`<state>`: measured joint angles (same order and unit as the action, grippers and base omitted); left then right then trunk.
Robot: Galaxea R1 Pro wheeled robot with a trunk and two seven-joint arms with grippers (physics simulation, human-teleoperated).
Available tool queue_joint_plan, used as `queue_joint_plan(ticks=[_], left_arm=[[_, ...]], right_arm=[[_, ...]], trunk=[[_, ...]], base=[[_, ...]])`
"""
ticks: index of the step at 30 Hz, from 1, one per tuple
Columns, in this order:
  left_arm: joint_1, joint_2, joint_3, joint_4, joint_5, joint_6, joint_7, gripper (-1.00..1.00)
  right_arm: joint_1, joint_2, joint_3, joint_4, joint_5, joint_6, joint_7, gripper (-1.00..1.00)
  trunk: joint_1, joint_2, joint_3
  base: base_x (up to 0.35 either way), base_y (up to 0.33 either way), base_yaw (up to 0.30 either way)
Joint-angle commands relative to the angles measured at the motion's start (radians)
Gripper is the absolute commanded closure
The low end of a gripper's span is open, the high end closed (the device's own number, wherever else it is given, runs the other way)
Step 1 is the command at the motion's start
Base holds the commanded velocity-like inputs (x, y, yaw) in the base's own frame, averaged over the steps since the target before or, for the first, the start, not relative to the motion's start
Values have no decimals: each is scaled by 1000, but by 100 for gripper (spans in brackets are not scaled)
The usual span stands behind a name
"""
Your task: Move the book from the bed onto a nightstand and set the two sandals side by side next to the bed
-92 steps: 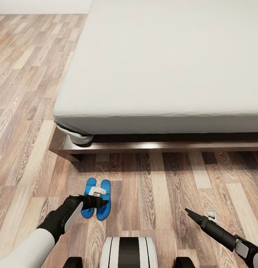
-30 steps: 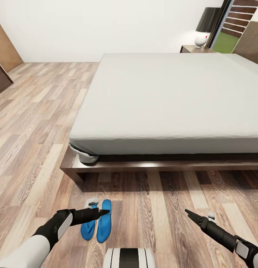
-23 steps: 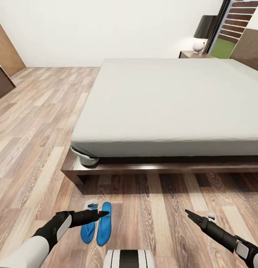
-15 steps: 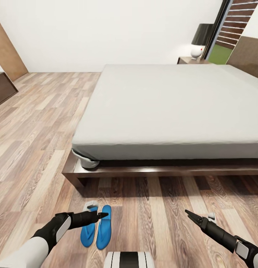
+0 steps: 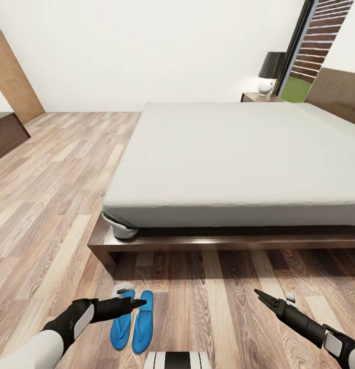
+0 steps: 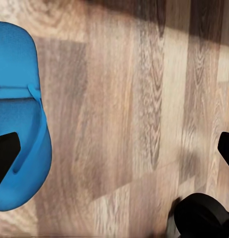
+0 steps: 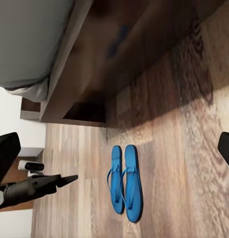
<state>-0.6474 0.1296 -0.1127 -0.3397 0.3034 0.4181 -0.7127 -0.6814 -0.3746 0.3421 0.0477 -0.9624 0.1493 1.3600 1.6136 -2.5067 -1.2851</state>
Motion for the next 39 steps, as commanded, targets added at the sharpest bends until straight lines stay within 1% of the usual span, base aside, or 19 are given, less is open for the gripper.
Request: queue_joint_plan(ticks=[1, 5, 9, 14, 20, 30, 34, 39], left_arm=[[0, 2, -7, 7, 10, 6, 0, -100], [0, 4, -8, 36, 9, -7, 0, -100], [0, 4, -9, 67, 8, -41, 0, -100], [0, 4, -10, 99, 7, -65, 0, -100], [0, 5, -10, 115, 5, -73, 1, -100], [1, 5, -10, 125, 6, -76, 2, -100], [1, 5, -11, 128, 6, -76, 2, -100], [2, 5, -11, 129, 6, -76, 2, -100]], right_arm=[[-1, 0, 9, 3, -10, 11, 4, -100], [-2, 0, 8, 3, -9, 10, 0, -100], [1, 0, 8, 4, -9, 9, -12, -100], [12, -2, 7, 4, -5, 3, -25, -100], [20, -3, 8, 4, -1, 0, -43, -100], [41, -4, 11, 4, 6, 0, -110, -100], [52, -3, 11, 4, 6, 0, -124, -100], [62, -3, 11, 4, 7, -1, -129, -100]], trunk=[[-1, 0, 3], [-2, 1, 19], [-4, 2, 34], [-6, 3, 54], [-9, 4, 77], [-14, 7, 115], [-29, 35, 128], [-29, 35, 128]], base=[[0, 0, 0], [0, 0, 0], [0, 0, 0], [0, 0, 0], [0, 0, 0], [0, 0, 0], [0, 0, 0], [0, 0, 0]])
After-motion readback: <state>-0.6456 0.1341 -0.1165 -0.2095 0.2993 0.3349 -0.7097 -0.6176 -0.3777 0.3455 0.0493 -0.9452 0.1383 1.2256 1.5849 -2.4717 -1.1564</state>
